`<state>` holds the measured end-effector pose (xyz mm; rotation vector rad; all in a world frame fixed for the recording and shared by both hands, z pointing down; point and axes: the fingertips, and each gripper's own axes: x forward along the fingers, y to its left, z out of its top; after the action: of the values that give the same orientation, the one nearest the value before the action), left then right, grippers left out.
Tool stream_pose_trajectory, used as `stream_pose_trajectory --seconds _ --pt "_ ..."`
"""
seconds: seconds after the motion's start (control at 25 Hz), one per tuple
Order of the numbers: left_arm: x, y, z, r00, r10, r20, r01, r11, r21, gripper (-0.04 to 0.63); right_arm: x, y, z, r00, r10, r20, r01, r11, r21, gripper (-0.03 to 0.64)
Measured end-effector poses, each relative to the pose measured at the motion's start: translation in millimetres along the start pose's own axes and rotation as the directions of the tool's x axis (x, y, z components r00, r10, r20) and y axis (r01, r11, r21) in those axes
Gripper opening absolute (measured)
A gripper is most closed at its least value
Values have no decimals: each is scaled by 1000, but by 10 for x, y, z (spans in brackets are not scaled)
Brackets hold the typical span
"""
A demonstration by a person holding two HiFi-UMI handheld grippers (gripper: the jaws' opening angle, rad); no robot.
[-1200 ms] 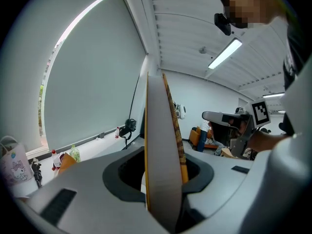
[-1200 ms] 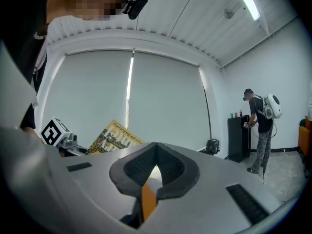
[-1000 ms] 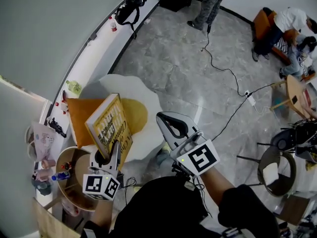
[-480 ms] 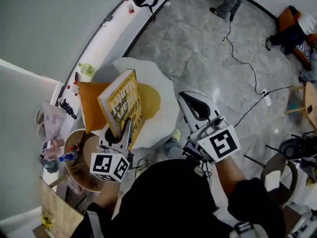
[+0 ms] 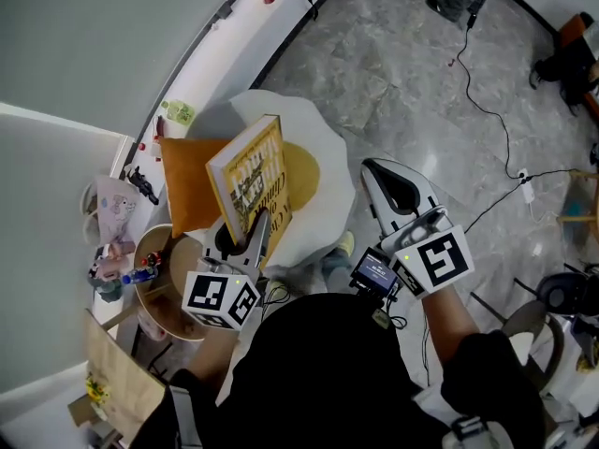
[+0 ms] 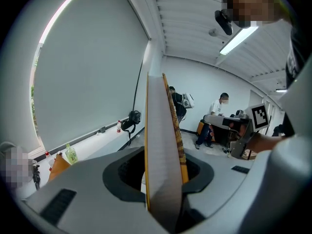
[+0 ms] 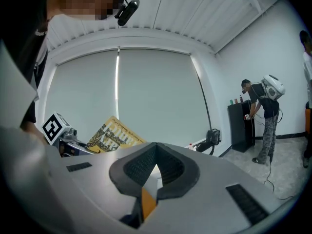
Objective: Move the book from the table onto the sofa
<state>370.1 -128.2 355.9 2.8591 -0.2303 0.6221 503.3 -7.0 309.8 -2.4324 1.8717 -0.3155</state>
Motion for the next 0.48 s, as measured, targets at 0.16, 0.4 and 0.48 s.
stream_pose_trajectory --seconds 0.16,0.4,0.48 --pt "123 -2 -44 1000 -9 -24 9 1000 4 155 73 -102 -104 1000 -7 -16 7 1000 12 9" --pt "342 156 -342 996 -26 -88 24 999 -29 155 184 -186 -294 999 -44 -21 44 999 17 9" --pt "415 231 -503 993 -32 -114 28 999 -40 155 205 -194 -385 998 -57 -30 58 998 24 9"
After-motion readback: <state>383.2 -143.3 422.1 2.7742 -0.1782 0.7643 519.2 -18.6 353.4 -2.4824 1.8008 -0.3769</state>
